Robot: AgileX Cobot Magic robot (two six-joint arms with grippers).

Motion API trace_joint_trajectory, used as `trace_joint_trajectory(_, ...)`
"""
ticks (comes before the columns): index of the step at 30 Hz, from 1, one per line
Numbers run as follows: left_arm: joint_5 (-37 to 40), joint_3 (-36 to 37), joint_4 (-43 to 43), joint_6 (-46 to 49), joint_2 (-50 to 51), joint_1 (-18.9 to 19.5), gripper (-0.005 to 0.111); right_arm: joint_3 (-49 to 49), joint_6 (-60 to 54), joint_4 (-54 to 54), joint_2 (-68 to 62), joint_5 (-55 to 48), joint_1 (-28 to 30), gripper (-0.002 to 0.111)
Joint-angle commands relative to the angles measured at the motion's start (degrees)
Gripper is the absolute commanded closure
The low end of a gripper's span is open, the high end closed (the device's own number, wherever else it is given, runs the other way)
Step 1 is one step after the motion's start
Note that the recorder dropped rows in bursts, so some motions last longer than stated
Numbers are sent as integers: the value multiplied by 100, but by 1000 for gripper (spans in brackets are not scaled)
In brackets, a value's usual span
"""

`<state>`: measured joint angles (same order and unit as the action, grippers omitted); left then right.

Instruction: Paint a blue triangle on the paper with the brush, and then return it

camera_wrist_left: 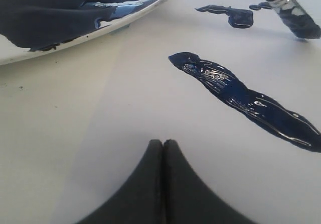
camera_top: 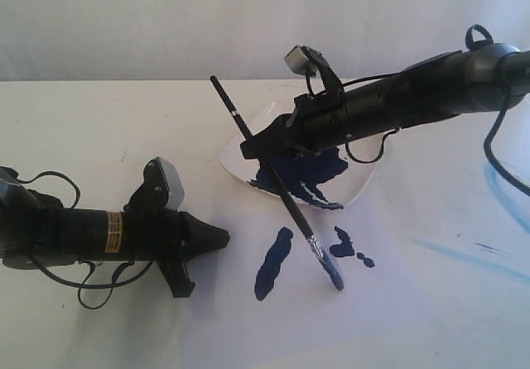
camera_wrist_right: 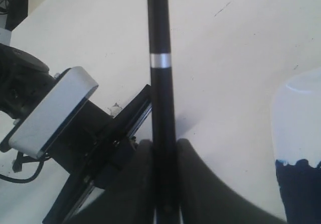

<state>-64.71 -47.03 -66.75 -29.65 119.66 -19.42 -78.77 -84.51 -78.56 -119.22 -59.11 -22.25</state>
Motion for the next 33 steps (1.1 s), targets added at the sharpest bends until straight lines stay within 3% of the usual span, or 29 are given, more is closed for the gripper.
trace_joint_trajectory(1,93,29,-56,-12,-23,-2,107,25,-70,-51,-27,23,55,108)
trace_joint_trajectory(33,93,29,-56,-12,-23,-2,107,15,-925,-1216,-91,537,55,108)
